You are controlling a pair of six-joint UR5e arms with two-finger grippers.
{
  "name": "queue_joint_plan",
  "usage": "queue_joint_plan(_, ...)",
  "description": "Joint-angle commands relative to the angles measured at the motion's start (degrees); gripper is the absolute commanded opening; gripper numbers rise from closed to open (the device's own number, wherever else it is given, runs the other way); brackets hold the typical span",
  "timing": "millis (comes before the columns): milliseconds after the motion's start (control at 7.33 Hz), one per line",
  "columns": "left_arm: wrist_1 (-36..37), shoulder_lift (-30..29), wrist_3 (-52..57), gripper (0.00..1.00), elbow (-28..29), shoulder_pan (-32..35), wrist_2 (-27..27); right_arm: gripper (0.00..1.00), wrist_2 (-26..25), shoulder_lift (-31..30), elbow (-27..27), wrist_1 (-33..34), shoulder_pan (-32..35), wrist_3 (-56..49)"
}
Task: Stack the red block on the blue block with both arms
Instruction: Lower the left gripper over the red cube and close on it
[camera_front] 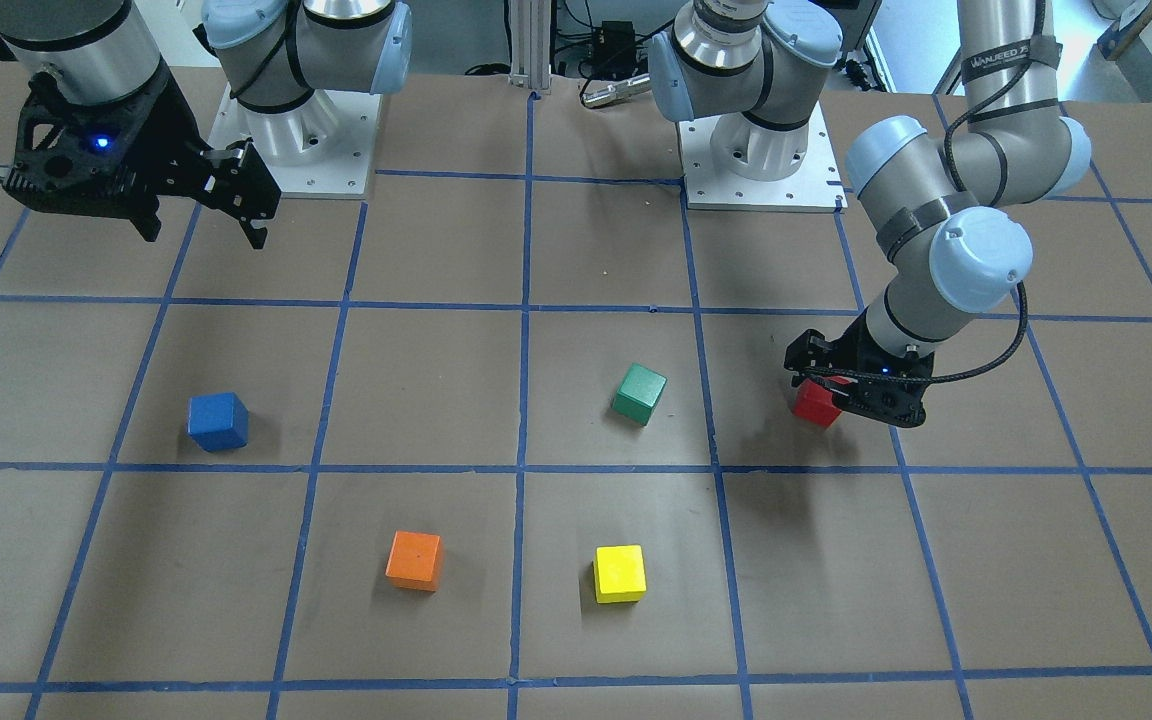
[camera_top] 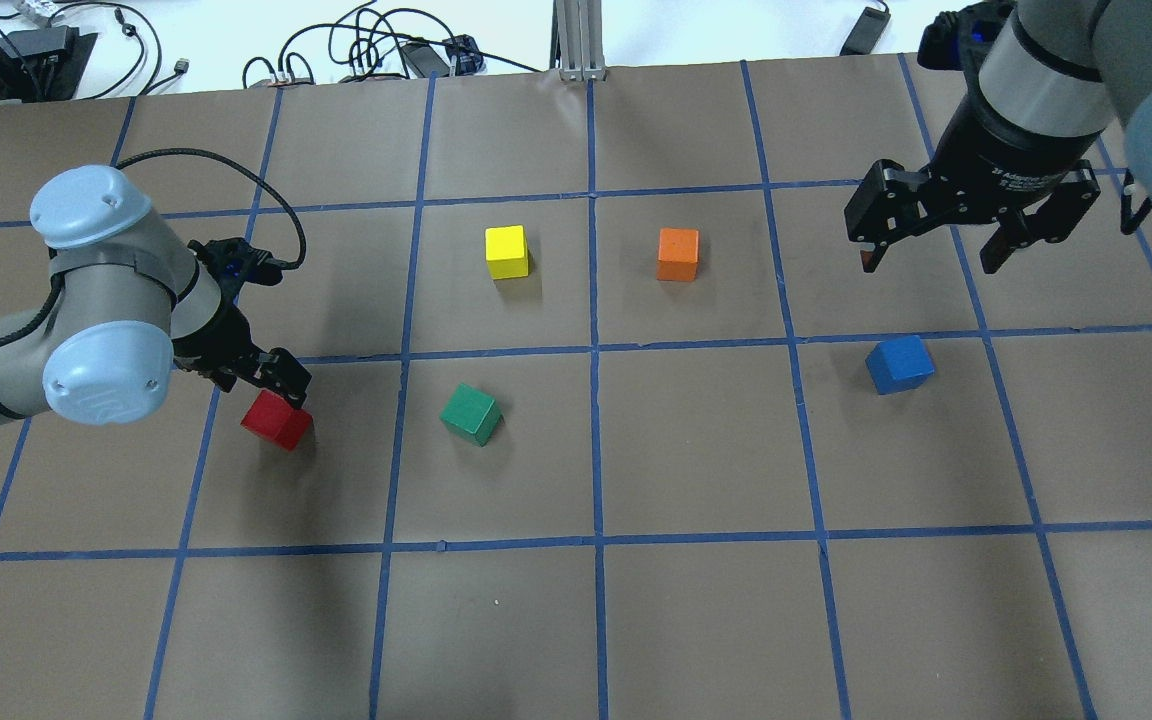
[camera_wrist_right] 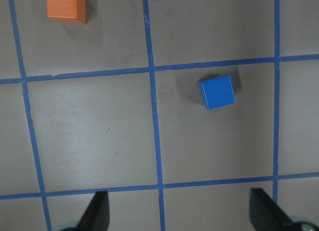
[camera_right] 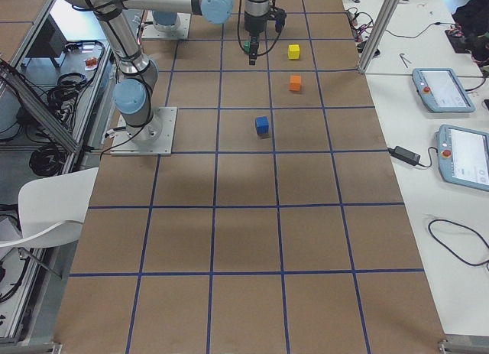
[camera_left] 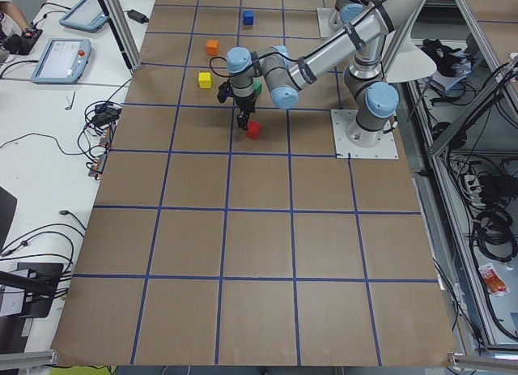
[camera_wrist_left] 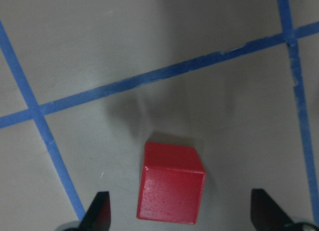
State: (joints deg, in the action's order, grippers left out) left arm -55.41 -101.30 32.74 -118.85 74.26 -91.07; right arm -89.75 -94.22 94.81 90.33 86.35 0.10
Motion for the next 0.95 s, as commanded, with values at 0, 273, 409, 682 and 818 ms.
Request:
queue_joint_plan(0,2.41,-1.27,0.75,1.0,-2.7,0.01,0.37,1.0,0.36,0.09,-0.42,-0.07,0.4,-0.1)
queue_joint_plan(273,8.52,-1.88,2.68,0.73,-3.06,-0.17,-0.07,1.0,0.36,0.09,0.28,0.11,0.4,-0.01)
queue_joint_plan(409,9.09,-2.32,2.68,0.39,-3.14,-0.17,-0.25,1.0,0.36,0.09,0.28,0.37,0.4,0.07)
queue_joint_plan(682,8.84,-1.46,0.42,0.25,-1.4,0.62,-0.34,1.0,0.36,0.09,0.37,0.37,0.4,0.07)
queue_joint_plan(818,5.09,-1.01,-4.91,0.26,1.4,1.15,0.1,1.0,0.36,0.09,0.2,0.55,0.4,0.6)
